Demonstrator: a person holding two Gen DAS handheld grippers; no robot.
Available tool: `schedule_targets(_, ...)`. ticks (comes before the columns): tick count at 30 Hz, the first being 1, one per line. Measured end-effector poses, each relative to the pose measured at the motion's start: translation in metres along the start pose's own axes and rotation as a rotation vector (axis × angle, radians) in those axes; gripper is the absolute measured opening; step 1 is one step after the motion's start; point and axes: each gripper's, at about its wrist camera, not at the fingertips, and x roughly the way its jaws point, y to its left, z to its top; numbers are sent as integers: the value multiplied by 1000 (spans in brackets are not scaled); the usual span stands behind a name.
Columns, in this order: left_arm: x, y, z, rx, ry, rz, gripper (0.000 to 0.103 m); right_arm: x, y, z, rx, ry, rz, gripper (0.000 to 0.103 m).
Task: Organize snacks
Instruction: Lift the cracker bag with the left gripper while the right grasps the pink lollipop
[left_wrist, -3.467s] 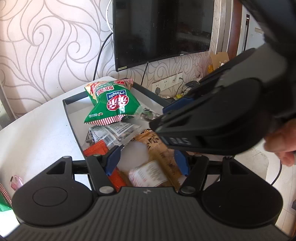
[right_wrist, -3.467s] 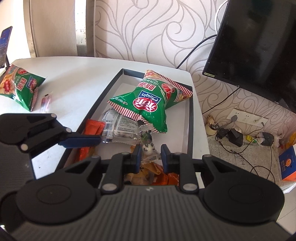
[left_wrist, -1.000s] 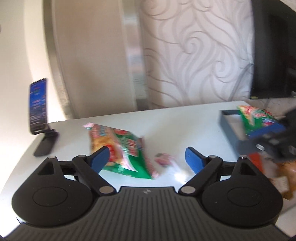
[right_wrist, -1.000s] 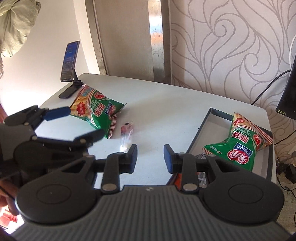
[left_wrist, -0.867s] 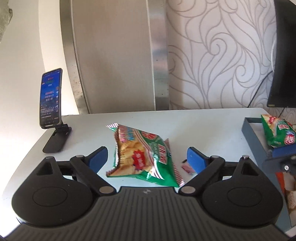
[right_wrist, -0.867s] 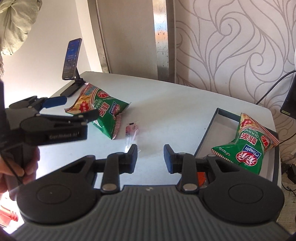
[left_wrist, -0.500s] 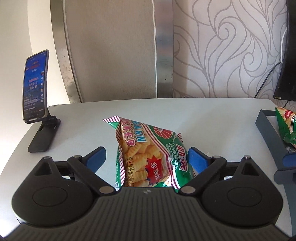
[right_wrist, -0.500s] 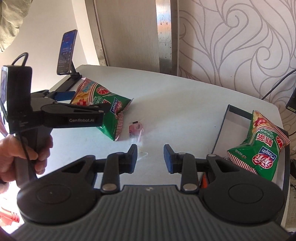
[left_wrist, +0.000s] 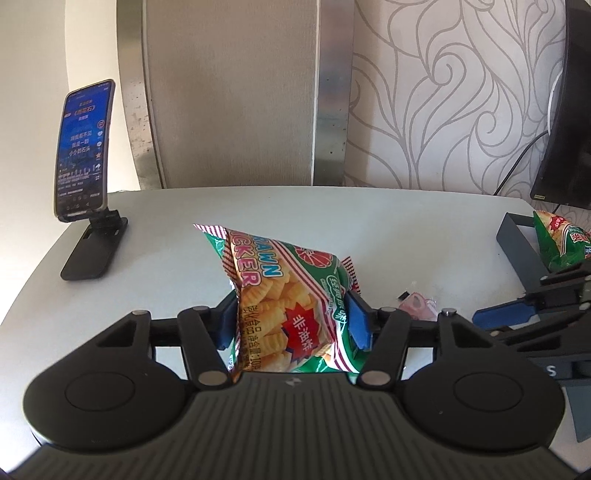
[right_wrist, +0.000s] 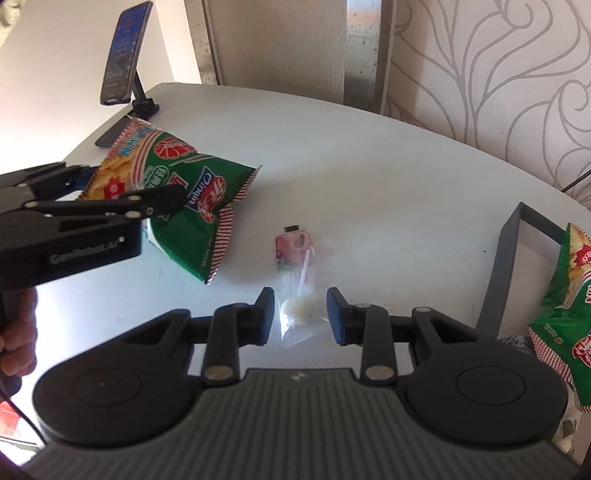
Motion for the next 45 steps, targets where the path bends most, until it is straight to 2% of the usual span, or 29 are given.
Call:
schedule_targets(3, -13, 8, -8, -5, 9, -1, 64, 12, 5, 1, -19, 33, -12, 34)
schedule_targets(6, -22, 9, -15, 6, 11, -4, 64, 13, 10, 3, -53, 17, -24, 34)
schedule_targets(8, -27, 8, -18, 22, 10, -8, 64, 12, 13, 3, -72, 21, -18, 27)
schedule_targets(9, -29, 8, -20, 27, 11, -12, 64, 11, 15, 3, -77, 22, -25, 26)
schedule_targets(22, -37, 1, -23, 81, 26, -43, 64, -34, 23, -22, -34, -15, -22, 25)
schedule_targets(45, -68, -69, -31, 234, -16, -165, 64, -117, 21, -62, 74, -159, -62, 25)
